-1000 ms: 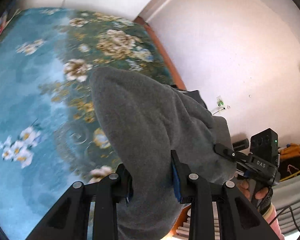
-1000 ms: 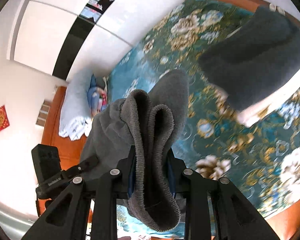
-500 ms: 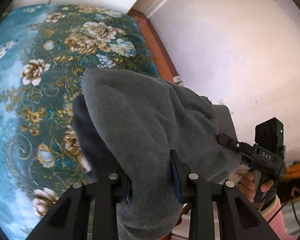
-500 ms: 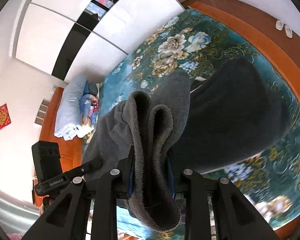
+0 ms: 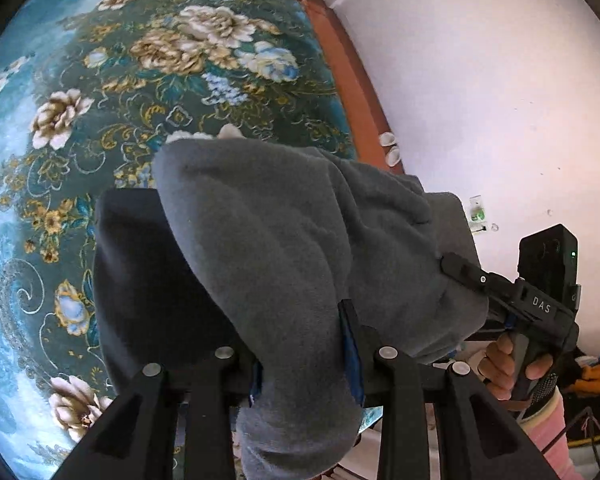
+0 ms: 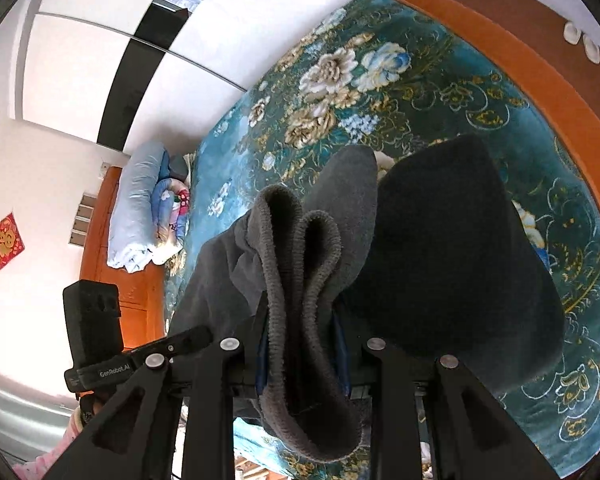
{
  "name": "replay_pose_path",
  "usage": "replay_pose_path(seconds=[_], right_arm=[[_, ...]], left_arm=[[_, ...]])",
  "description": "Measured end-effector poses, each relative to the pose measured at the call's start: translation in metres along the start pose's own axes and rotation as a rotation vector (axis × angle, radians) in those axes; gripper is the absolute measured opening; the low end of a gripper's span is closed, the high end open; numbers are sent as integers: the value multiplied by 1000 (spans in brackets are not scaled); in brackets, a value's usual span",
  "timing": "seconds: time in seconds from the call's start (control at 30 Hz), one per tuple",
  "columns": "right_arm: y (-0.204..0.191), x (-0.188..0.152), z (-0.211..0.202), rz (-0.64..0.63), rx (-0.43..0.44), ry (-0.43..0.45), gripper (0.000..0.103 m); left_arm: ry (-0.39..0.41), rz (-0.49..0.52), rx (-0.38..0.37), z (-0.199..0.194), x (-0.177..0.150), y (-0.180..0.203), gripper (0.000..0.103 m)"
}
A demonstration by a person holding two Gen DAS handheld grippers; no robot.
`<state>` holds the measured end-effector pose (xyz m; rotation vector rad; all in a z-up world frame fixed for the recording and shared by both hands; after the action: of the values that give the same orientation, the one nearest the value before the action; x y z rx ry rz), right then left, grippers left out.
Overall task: Fold clothes
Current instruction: 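Lift the folded bundle with both grippers and carry it along the bed, then lower the bundle onto the stack of folded clothes with both grippers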
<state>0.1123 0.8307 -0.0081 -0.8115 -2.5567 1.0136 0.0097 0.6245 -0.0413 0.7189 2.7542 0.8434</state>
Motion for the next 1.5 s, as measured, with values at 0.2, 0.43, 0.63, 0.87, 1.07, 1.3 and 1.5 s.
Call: replay_pose_path(seconds=[0.2,0.43,0.63,0.87,1.07,1.3,1.5], right_arm=[[36,5,13,71,33,-15,28],[64,6,22,125,74,-17,29],[58,5,6,85,1,3,34],[23,2,-39,-46,-187,113,34],[-28,-30,-12,-247,-274,72,36],[-9,-48,20,-286,-404,9,36],[17,-52,41,-219,-375,-19,36]], left_arm=[[-3,8,5,18,2,-15,40],[-13,-36,-45,26,-1,-25,47],[25,-26,12,-2,-1,-24,52],[184,138,184,-55,-12,13,57],[142,358,324,-23,-39,54,59],[71,325,397,15,-36,20,59],[23,304,369,33,-40,10,60]])
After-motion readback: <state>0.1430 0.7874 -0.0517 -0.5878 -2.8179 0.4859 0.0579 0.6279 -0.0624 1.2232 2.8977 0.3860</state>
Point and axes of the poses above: each gripper's, at about its wrist camera, not at the fingertips, and z roughly the way its jaws point, y to its right, x to its top, the point moved 7 cm from there along z, roughly the way its jaws point, and after that the axes turned 13 degrees about -y, right-handed, at the moved point
